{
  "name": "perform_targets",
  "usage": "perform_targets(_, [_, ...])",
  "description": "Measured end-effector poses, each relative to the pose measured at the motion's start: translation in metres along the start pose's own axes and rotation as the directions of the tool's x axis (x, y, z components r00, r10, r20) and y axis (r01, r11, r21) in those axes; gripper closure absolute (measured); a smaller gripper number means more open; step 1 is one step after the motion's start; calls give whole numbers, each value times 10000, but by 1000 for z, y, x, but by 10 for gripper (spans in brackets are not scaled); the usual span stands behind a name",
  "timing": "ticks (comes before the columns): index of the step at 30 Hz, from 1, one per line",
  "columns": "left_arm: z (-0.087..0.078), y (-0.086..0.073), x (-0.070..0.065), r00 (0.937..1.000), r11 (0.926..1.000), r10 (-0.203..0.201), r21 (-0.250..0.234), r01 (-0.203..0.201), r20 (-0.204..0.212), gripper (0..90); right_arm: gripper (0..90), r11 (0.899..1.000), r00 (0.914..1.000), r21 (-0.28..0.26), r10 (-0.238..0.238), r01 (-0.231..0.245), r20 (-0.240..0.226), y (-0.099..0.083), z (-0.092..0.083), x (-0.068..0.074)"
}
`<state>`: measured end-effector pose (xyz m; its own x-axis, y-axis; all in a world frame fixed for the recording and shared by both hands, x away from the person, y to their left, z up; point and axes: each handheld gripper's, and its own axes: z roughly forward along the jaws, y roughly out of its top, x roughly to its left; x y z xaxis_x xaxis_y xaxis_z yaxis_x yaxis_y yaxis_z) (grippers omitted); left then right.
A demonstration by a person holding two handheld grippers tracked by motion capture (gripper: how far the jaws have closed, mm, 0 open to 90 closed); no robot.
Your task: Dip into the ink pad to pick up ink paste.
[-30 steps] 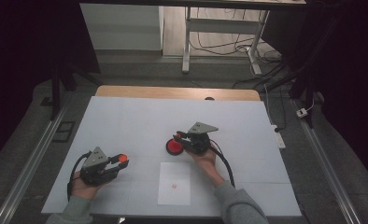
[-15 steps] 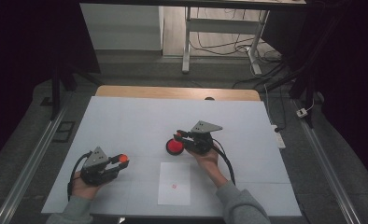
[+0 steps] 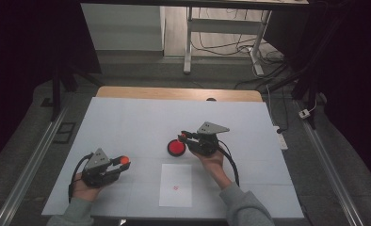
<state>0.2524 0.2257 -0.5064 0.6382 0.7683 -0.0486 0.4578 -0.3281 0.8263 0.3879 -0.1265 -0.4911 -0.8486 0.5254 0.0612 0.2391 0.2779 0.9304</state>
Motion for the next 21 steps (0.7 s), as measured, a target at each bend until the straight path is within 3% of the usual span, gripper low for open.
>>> perform_targets(21, [1, 0, 1, 10000, 10000, -7, 12, 7, 17, 648, 722, 9996, 10000, -289, 59, -59, -25, 2, -30, 4])
